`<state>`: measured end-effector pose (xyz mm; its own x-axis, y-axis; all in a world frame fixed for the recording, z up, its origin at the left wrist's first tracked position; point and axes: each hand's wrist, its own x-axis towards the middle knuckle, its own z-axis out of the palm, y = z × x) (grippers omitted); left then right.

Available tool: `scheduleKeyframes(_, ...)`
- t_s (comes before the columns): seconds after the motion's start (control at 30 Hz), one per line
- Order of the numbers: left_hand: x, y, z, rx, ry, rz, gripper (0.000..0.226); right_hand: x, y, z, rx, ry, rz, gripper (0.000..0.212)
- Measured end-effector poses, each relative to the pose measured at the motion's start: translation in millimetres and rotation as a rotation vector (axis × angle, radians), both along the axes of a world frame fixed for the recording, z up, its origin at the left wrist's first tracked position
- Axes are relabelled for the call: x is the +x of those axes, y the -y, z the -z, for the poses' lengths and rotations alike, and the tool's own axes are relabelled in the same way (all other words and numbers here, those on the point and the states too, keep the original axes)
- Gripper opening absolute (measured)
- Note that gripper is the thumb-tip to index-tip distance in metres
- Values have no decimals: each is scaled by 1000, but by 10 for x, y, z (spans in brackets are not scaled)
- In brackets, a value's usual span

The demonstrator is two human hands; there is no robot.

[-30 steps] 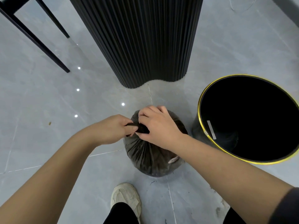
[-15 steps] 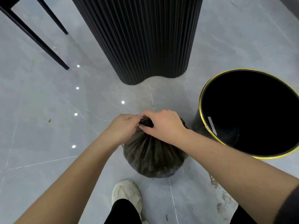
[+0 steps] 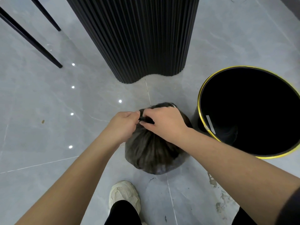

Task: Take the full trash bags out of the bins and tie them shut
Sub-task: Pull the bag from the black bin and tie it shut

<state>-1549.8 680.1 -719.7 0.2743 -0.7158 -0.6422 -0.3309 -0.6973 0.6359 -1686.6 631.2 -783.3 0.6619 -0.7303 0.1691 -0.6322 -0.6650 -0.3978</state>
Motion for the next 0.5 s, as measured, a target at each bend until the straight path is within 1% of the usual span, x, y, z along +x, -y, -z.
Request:
scheduleKeyframes(0.1, -4, 6, 17, -10, 11, -4, 40, 27, -23, 45, -63, 30, -9, 28)
scheduleKeyframes(0.2, -8, -5, 23, -14, 2, -26, 39, 22, -42, 44, 5, 44, -2, 29)
scheduleKeyframes(0.27, -12, -20, 25, -9, 12, -29, 40, 5, -49, 15, 63, 3, 38, 29)
scheduleKeyframes(0.33, -24, -35, 38, -2, 21, -18, 42, -14, -55, 3, 71, -25, 25, 29)
scheduleKeyframes(0.5, -10, -58, 57, -30, 32, -19, 42, -25, -47, 32, 9, -53, -16, 27)
